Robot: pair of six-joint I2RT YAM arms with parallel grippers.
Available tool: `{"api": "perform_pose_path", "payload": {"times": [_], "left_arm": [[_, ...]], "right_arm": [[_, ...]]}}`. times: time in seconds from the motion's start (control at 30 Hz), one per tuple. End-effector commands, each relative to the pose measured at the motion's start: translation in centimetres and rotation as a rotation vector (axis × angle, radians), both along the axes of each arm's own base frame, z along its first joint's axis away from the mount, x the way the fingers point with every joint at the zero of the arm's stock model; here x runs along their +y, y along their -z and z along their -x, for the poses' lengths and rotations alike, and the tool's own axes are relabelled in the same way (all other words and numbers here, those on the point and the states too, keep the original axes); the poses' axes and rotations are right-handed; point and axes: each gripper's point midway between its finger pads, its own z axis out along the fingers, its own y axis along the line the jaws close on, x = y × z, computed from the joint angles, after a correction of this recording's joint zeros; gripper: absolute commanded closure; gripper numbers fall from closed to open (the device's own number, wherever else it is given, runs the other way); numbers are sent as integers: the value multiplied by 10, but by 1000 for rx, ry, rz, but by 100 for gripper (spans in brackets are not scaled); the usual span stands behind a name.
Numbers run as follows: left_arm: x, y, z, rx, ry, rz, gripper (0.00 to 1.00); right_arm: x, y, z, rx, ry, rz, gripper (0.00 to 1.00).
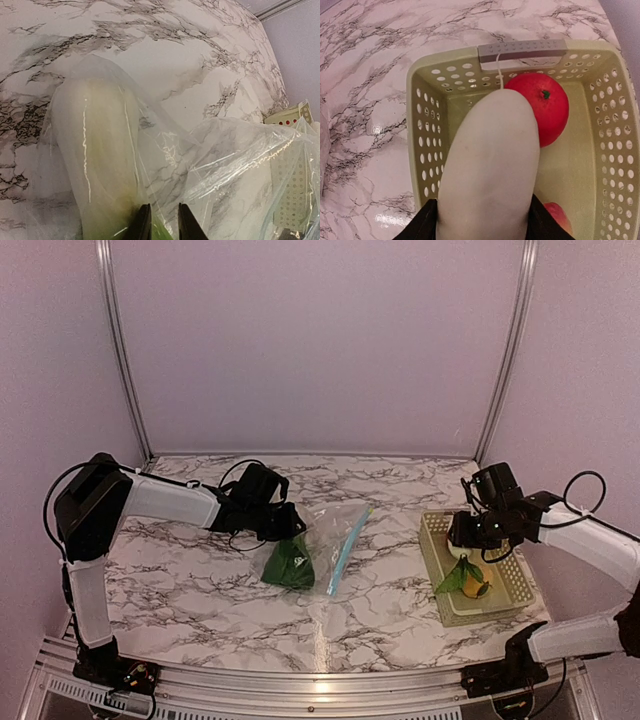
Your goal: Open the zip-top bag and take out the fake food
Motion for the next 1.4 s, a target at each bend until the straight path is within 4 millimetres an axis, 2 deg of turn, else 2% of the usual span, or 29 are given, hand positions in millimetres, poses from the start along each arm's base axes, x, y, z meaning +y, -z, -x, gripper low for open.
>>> {"api": "perform_pose_path", "payload": {"times": [0.0,0.07,0.3,0.47,0.53,0.63,0.73,0.83,1.0,1.17,1.37], "left_arm": [[3,-5,9,23,29,-29,80],[0,-8,9,21,35,-22,80],[-7,-27,8,-2,47,8,79],[-7,-43,8,-19,43,30,77],[-6,-50,8,-30,43,34,76],[-1,-59,9,-43,32,33,75],[5,-61,10,-44,17,19,75],[13,-56,12,-38,-5,-9,74],[28,-40,14,-12,-35,-49,78],[37,-24,11,1,-55,-90,82],[44,-8,7,21,-84,-126,85]], "right_arm": [[-2,-8,-13,-19,-13,37,53],[-2,-7,-15,-14,-18,45,48],[-3,-14,-14,-32,-20,45,21],[11,-31,-14,-68,-50,-20,20],[24,-41,-13,-90,-71,-52,25],[61,-53,-10,-118,-132,-143,40],[99,-45,-2,-95,-189,-236,53],[134,-31,7,-57,-246,-323,63],[177,-16,13,-22,-300,-486,69],[198,3,11,20,-319,-558,71],[227,9,6,37,-373,-645,72]]}}
